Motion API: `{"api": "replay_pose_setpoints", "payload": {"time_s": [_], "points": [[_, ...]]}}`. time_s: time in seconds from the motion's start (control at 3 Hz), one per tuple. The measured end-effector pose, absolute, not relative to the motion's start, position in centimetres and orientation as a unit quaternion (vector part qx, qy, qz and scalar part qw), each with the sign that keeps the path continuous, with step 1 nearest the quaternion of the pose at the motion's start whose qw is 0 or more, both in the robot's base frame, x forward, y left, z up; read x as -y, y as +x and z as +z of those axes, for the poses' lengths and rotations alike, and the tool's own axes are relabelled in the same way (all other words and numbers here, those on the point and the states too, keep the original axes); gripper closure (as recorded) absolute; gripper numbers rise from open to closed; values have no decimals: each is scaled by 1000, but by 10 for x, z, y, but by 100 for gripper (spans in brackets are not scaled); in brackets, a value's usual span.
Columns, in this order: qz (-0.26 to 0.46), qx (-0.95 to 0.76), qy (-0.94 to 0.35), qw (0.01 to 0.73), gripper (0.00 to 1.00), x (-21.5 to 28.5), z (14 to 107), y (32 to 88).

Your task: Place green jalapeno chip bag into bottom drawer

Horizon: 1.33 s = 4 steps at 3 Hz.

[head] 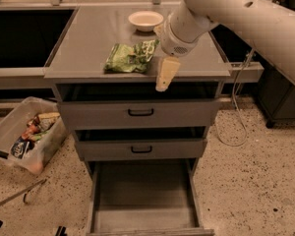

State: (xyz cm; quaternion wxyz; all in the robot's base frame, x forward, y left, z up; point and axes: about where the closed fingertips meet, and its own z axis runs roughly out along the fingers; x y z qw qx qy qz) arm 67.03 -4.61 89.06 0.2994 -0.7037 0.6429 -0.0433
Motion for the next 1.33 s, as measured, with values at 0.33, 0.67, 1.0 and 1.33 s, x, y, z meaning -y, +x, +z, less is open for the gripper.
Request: {"api": "replay_pose_setpoints", "payload": {"time_s": [0.33,0.67,1.0,1.33], "points": [[-53,-627,-713,310,0,32,895,700],[-57,-602,-730,317,0,6,894,735],[-42,-592,-747,299,0,-12,878,755],[5,-581,-773,256,0,-38,846,767]]}}
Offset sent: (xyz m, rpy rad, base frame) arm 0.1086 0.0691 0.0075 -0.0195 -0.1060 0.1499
